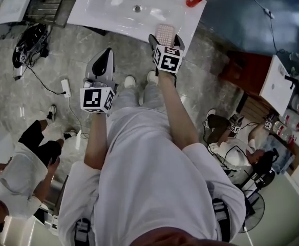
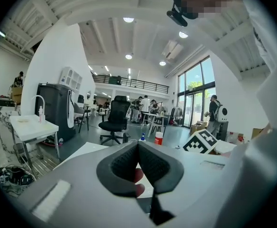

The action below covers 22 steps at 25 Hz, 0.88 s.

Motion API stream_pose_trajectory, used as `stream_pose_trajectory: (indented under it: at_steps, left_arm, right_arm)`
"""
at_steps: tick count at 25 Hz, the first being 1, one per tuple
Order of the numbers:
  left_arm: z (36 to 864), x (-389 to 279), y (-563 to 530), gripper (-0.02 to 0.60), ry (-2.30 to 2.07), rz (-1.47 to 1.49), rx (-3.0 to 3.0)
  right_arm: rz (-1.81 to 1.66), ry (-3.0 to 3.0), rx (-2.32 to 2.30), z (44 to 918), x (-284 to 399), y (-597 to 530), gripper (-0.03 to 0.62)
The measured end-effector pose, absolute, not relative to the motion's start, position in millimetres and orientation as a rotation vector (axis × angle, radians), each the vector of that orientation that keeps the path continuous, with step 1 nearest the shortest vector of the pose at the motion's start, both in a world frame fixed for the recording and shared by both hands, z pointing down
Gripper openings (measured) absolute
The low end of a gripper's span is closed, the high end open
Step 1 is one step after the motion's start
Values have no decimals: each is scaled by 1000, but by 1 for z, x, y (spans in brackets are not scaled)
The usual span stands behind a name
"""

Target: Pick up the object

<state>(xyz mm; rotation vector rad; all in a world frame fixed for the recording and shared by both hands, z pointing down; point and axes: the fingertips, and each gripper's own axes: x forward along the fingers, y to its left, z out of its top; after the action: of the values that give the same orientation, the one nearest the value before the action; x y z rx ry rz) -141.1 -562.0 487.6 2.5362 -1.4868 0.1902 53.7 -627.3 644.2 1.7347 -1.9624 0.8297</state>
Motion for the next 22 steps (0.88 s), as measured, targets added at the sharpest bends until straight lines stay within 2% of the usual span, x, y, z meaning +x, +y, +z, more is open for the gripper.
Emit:
stream_pose_trajectory:
  at_steps: [12,22]
  left_arm:
    - [416,-119,-567,0,-1495,48,2690]
    - [348,-112,-553,-2,-1526,-83,2761]
  right_arm:
    - [347,-2444,1758,425,45,-597,460]
    - [18,-2594,1696,336,32,-561,459]
